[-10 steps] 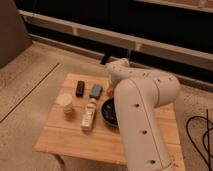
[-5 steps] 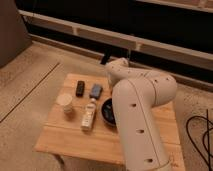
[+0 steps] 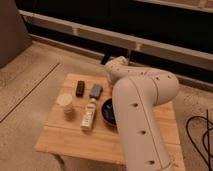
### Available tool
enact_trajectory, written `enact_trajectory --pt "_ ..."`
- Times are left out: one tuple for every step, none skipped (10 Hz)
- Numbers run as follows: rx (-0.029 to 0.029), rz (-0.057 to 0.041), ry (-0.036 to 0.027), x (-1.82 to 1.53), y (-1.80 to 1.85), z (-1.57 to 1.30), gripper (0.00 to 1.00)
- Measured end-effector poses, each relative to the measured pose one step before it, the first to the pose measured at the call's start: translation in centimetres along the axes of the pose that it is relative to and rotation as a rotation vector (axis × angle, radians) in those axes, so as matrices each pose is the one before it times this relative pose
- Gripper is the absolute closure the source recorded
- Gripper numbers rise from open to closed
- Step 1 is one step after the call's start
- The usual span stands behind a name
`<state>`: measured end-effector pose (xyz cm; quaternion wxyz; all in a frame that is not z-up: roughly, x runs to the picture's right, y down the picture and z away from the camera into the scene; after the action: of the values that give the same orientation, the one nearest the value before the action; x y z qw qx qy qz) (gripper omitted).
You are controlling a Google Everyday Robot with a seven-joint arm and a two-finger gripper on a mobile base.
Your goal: Place the pepper in the ceramic bowl
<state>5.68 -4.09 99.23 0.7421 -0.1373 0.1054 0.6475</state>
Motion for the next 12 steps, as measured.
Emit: enact_trajectory --pt "-0.00172 -0.01654 -0.04019 -0.639 0.239 -1.713 1.0" --pt "-0.01059 -0.00983 -0.02361 -0.135 0.475 -1.196 1.0" --pt "-0.01964 -0.00255 -0.01902 0.122 0.693 -1.142 1.0" --pt "-0.02786 0.01287 -0.00768 0.651 0.92 -0.755 1.0" --pt "-0.01651 0.0158 0.0046 0.903 0.602 -0.169 1.0" --pt "-0.01633 0.02268 0.00783 1.408 0.824 -0.207 1.0" --pt "0.00341 0.00997 0.00642 1.222 0.298 -0.248 1.0" --pt "0.00762 0.00691 0.00327 1.018 0.007 -0.418 1.0" --pt "0.00757 0.00518 -0.00102 0.916 0.014 -0.704 1.0" --pt "0.00192 0.00188 -0.00497 0.543 0.211 -0.711 1.0" --pt "-0.00066 -0.00264 -0.01298 0.505 0.392 -1.204 1.0" --pt "-0.00576 -0.00705 -0.01315 0.465 0.51 -1.137 1.0"
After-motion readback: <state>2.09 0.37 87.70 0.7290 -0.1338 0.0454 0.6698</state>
